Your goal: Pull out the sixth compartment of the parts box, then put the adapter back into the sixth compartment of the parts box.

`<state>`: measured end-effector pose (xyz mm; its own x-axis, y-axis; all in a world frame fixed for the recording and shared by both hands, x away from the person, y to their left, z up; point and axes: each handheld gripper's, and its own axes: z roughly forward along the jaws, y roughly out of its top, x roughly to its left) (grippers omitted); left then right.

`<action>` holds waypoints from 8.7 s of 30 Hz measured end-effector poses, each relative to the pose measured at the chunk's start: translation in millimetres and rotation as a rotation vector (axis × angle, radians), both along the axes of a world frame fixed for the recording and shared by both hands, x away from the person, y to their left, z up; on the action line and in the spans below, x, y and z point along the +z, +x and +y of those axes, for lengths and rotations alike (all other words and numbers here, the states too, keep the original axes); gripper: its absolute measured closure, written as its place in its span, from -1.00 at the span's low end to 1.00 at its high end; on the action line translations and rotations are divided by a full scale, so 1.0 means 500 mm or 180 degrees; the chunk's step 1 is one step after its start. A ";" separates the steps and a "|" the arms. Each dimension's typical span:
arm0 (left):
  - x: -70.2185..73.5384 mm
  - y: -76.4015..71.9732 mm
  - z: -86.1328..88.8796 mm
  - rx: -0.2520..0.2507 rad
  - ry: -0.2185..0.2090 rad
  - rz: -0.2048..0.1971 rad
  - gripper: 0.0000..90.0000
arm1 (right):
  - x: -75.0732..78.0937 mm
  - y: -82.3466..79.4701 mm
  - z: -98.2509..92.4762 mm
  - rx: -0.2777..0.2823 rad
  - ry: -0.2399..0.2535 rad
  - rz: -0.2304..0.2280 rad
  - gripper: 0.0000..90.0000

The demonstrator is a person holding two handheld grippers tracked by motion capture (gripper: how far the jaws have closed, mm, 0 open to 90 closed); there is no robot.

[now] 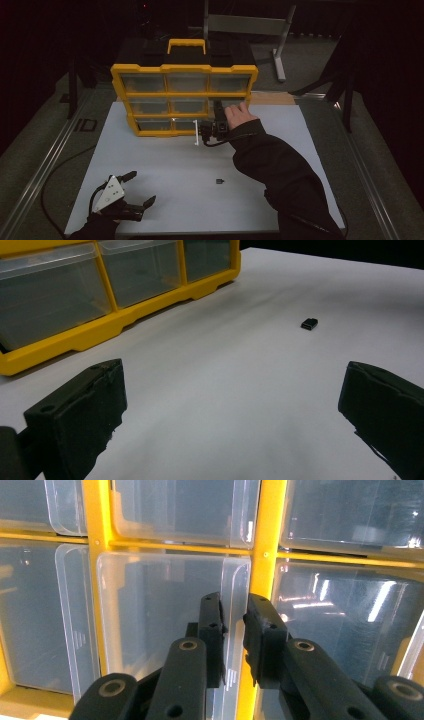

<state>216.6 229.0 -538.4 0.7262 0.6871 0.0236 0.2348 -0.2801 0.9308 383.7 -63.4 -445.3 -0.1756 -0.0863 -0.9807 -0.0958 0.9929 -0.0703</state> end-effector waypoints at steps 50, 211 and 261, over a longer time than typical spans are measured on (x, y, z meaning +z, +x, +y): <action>0.000 0.001 0.000 -0.0006 0.0010 -0.0005 -1.00 | 0.000 -0.130 -0.024 0.0300 -0.0004 -0.0069 0.76; -0.001 0.001 -0.004 0.0015 0.0045 0.0026 -1.00 | -0.172 -0.268 -0.476 0.0131 0.4059 0.2314 -0.81; 0.074 0.018 -0.027 -0.0150 0.0125 0.0064 -1.00 | -0.170 -0.273 -0.460 0.0341 0.3994 0.2362 -0.81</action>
<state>225.7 215.4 -501.5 0.7582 0.6511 0.0350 0.2390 -0.3275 0.9141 247.2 -293.5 -530.4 -0.7115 0.6941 -0.1093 0.2005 0.3496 0.9152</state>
